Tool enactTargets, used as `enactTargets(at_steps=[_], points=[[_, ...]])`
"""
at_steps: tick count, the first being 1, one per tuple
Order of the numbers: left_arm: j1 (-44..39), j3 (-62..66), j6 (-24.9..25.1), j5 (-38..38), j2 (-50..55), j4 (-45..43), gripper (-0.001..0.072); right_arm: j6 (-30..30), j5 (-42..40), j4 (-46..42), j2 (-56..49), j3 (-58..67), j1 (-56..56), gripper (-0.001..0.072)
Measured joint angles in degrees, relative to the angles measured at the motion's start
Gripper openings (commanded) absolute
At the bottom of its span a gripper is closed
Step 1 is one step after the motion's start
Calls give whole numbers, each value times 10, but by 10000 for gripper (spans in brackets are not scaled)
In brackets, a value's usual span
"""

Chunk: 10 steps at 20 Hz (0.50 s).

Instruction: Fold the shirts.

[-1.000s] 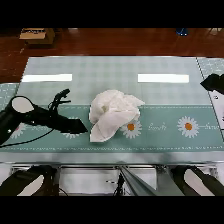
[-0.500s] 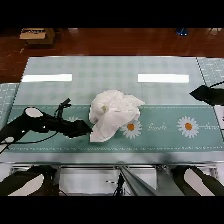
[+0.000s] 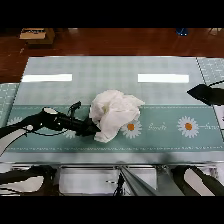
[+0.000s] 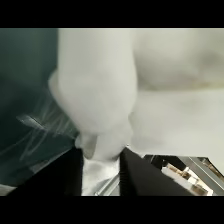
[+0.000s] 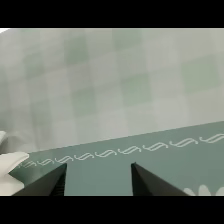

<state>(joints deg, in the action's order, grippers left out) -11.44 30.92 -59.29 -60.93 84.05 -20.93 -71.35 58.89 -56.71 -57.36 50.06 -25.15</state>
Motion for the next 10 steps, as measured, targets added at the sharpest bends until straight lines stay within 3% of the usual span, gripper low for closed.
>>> enactTargets(at_steps=[1,2,7,10], points=[[-6,7,1,1,9,7,68,0,4,3,0,0,0,487],[-10,12,3,0,15,9,24,0,9,5,0,0,0,487],[-17,24,15,-10,28,13,23,1,27,20,-10,-5,0,489],[-17,25,25,-16,30,12,23,23,41,89,-50,-26,9,490]])
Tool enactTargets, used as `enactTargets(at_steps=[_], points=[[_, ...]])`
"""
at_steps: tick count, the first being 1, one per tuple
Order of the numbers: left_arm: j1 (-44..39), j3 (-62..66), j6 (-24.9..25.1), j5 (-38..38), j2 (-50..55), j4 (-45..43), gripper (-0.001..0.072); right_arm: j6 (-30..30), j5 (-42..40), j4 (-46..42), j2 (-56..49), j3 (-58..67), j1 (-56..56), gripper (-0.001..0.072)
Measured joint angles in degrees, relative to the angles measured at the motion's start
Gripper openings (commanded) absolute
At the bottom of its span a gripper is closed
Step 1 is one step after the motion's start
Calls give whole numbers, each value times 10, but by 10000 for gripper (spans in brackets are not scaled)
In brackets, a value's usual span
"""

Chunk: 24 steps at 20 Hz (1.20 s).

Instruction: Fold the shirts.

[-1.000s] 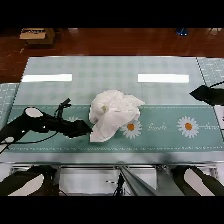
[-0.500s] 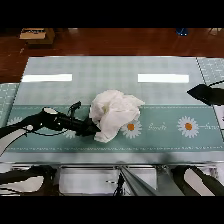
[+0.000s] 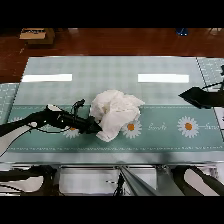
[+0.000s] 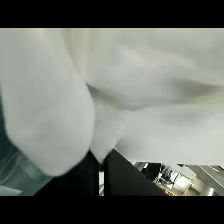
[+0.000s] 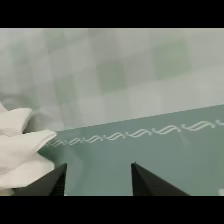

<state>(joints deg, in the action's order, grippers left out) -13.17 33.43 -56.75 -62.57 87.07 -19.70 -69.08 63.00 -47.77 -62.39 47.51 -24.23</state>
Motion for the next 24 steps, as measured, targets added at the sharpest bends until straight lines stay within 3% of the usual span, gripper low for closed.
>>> enactTargets(at_steps=[5,6,13,14,15,17,19,24], points=[[0,1,5,-13,1,0,23,39,-20,123,-103,-20,88,492],[0,1,6,-17,1,0,23,46,-33,145,-122,-22,110,548],[0,1,11,-24,1,0,23,65,-142,288,-221,-25,233,563],[0,1,14,-25,1,0,23,66,-150,298,-228,-25,244,502],[0,1,16,-26,1,0,23,67,-158,308,-235,-25,255,366],[0,1,19,-27,0,0,23,67,-172,330,-243,-25,273,182],[0,1,22,-26,-1,0,23,73,-176,356,-246,-25,281,43],[3,2,28,-20,-32,-3,22,116,-133,408,-219,-24,264,41]])
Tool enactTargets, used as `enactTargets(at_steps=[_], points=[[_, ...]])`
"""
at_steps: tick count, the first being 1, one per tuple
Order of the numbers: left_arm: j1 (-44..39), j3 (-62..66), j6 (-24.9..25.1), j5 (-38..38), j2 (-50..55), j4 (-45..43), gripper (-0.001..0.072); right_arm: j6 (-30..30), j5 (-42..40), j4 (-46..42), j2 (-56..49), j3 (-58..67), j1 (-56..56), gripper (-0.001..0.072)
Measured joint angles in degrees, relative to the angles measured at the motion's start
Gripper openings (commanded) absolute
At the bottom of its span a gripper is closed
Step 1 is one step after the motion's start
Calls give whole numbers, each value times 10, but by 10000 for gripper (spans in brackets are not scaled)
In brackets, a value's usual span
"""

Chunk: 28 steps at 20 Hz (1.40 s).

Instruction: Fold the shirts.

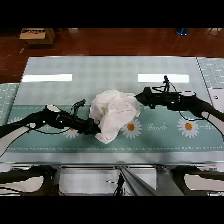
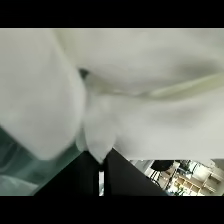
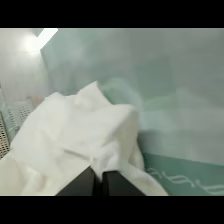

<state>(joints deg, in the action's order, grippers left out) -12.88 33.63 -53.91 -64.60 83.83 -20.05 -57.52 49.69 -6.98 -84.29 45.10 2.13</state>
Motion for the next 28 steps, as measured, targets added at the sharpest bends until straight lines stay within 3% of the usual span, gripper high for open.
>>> enactTargets(at_steps=[6,13,17,22,28], points=[[67,53,-17,-42,-165,2,22,23,46,17,150,1,-90,40],[267,271,-87,-70,-407,5,22,9,80,3,366,80,-207,40],[354,378,-116,-69,-465,4,22,-58,89,-123,417,194,-231,40],[386,494,-156,-78,-488,-7,21,-134,108,-263,434,359,-238,39],[392,678,-233,-129,-501,-117,21,-198,115,-361,438,564,-240,39]])
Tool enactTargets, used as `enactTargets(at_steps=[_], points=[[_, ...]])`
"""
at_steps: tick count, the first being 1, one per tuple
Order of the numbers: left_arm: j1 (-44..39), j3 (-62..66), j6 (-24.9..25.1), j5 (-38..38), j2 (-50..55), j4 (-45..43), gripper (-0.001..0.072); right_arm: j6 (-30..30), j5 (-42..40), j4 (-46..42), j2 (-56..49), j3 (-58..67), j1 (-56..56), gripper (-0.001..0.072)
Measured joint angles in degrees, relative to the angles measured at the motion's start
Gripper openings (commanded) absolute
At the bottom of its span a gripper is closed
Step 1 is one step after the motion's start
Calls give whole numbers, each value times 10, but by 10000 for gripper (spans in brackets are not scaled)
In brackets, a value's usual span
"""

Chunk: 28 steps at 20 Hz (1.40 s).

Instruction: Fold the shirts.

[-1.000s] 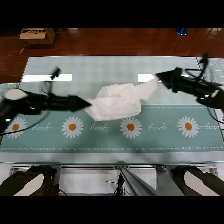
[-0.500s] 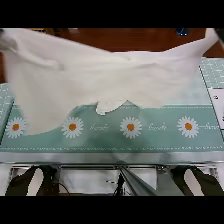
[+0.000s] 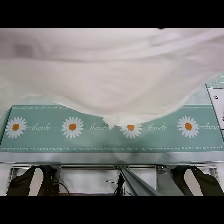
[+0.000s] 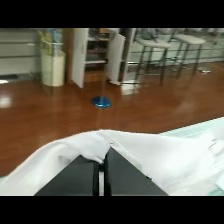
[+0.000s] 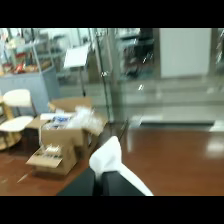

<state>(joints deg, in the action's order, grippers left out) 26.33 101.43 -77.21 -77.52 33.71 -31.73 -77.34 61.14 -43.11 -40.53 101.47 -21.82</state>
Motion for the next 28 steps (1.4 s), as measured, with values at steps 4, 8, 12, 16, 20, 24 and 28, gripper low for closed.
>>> enactTargets(at_steps=[4,8,12,16,20,24,28], points=[[1,87,-52,-44,-6,-47,22,-44,-1,-93,1,118,0,38],[1,134,-110,-67,-8,-47,22,-65,0,-170,1,183,0,38],[1,120,-138,-115,-5,-47,22,-69,44,-212,-19,201,3,38],[1,22,-141,-160,-5,-49,22,-54,118,-236,-82,194,26,38],[0,-133,-125,-170,-3,-47,22,-40,150,-248,-190,163,62,38],[0,-259,-94,-123,22,-45,23,-35,139,-253,-320,151,125,39],[-5,-337,-39,-46,97,-46,23,-32,82,-256,-437,148,186,39]])
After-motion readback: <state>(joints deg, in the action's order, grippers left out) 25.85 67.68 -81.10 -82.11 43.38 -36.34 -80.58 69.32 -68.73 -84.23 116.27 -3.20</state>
